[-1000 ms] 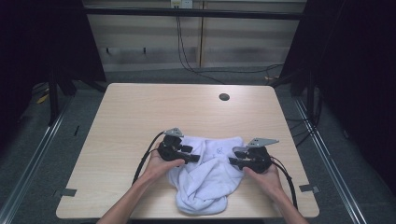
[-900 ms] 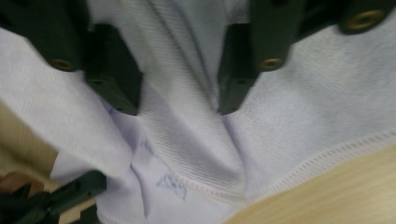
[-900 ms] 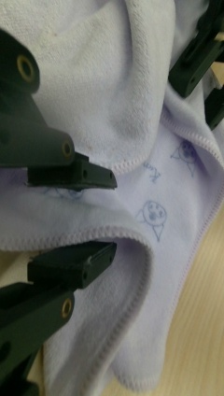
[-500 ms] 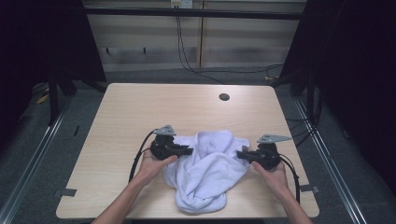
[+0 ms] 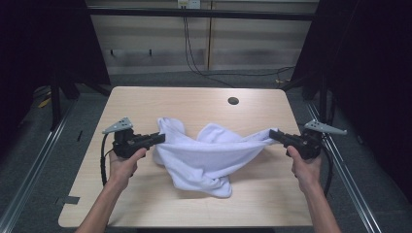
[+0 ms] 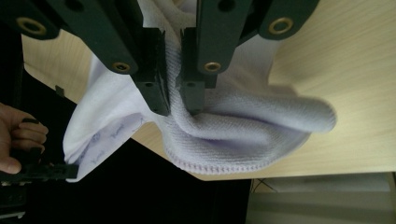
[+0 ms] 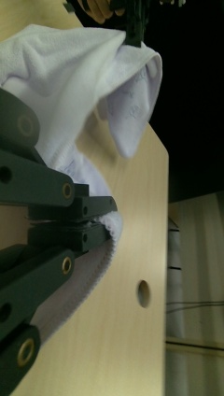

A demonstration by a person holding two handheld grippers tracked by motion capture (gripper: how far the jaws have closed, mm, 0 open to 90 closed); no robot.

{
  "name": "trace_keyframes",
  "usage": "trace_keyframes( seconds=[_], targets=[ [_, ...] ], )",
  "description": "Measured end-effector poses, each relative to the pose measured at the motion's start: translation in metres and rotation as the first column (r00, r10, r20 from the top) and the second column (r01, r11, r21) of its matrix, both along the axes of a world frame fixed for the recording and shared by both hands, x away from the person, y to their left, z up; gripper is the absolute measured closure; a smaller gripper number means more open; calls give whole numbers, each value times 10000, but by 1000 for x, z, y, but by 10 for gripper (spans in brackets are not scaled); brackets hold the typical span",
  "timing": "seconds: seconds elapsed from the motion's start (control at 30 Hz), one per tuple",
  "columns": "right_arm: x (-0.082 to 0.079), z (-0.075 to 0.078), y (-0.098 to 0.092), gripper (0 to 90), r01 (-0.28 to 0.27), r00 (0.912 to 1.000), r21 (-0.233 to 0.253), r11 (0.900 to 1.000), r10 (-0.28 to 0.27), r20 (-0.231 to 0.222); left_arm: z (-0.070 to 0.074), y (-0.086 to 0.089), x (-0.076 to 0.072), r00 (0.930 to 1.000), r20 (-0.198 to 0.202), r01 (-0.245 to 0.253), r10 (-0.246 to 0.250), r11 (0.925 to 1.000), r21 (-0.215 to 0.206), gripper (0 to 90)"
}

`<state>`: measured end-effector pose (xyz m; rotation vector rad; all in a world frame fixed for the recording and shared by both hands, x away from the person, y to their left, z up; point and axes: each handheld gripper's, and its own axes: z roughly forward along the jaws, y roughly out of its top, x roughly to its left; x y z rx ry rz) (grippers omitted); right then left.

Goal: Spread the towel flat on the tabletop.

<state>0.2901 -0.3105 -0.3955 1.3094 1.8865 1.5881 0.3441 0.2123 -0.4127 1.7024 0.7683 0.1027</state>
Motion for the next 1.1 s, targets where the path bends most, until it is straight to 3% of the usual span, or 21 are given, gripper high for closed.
trace_keyframes(
  seconds=[0.13, 0.2, 0.27, 0.33, 0.4, 0.47, 0.6, 0.7, 0.77, 0.83, 0.87, 0.97, 1.0, 1.03, 1.1],
  targets=[
    [6, 26, 4, 880, -157, 9982, 203, 9997, 145, 577, 13, 13, 3, 9994, 224, -263, 265, 9996, -58, 832],
    [16, 34, 6, 880, -163, 9984, 71, 9998, 159, 545, 22, 14, 9, 9987, 266, -430, 429, 9991, 12, 832],
    [30, 41, 11, 880, -88, 9989, -156, 9998, 95, 456, 33, 12, 16, 9974, 460, -574, 558, 9978, 336, 832],
    [47, 48, 14, 880, -61, 9993, -251, 9997, 70, 362, 45, 11, 24, 9952, 577, -816, 796, 9961, 326, 832],
    [64, 56, 16, 880, 77, 9996, -340, 9994, -67, 280, 60, 15, 34, 9911, 775, -1102, 1079, 9936, 261, 832],
    [81, 66, 15, 881, 266, 9995, -96, 9996, -264, 199, 76, 20, 43, 9863, 1008, -1337, 1307, 9908, 231, 833],
    [108, 93, 18, 883, 470, 9977, 96, 9989, -474, 476, 107, 18, 57, 9712, 1703, -1806, 1667, 9811, 693, 837],
    [117, 118, 21, 883, 503, 9955, 13, 9987, -502, 806, 129, 19, 57, 9568, 2128, -2070, 1983, 9782, 192, 838],
    [114, 130, 20, 884, 470, 9916, 109, 9988, -480, 1204, 135, 17, 48, 9556, 2436, -1769, 1658, 9839, 244, 837],
    [105, 128, 18, 884, 394, 9905, 35, 9992, -395, 1319, 125, 11, 34, 9525, 2775, -1537, 1253, 9846, 828, 837],
    [100, 122, 16, 885, 342, 9917, -212, 9992, -313, 1251, 114, 8, 27, 9557, 2771, -1386, 993, 9823, 1259, 836],
    [81, 81, 12, 885, 144, 9987, -825, 9965, -103, 499, 62, 5, 7, 9827, 1845, -449, 171, 9880, 1474, 835],
    [74, 64, 9, 885, 60, 9998, -956, 9954, -43, 175, 43, 2, 0, 9894, 1453, -197, -45, 9861, 1651, 834],
    [66, 47, 6, 885, -46, 9999, -977, 9952, 34, -123, 25, -1, -7, 9947, 1003, 28, -216, 9830, 1833, 834],
    [50, 17, 0, 885, -120, 9973, -1064, 9943, 42, -730, -4, -9, -22, 9960, 345, 731, -823, 9741, 2141, 834]
  ],
)
